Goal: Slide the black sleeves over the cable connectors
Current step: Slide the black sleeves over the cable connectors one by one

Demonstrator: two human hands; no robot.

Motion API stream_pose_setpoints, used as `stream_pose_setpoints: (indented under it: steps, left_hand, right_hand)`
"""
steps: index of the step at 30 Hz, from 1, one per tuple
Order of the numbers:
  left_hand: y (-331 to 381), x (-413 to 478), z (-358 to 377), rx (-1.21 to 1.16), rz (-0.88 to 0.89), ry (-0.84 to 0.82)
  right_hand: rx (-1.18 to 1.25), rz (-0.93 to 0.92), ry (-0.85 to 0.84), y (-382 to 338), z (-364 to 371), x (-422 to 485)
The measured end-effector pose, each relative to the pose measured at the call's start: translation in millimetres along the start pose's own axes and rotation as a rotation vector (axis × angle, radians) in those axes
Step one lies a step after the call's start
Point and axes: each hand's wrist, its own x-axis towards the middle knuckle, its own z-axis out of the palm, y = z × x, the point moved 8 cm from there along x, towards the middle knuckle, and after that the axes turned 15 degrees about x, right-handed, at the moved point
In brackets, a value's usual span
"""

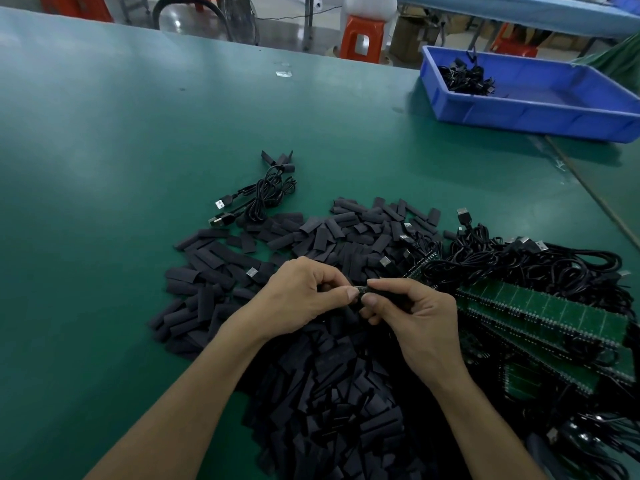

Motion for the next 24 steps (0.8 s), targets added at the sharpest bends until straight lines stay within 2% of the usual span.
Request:
stream_pose_setpoints:
  steps: [15,20,24]
  left_hand:
    - [1.4,0.6,4.5,0.020,0.043,-0.021]
    - [-0.7,2.2,3.0,-0.053,0.030,-0.019]
    - [-1.8,1.1,-2.8,-0.110,0.021,0.059]
  right_hand:
    - [-0.138,0.034,-0.045,5.8,2.2,1.9]
    - [-0.132,-0.023,0.000,0.8,0.7,-0.7]
    - [-0.059,-0.110,0.116,-5.4,-9.4,-3.2]
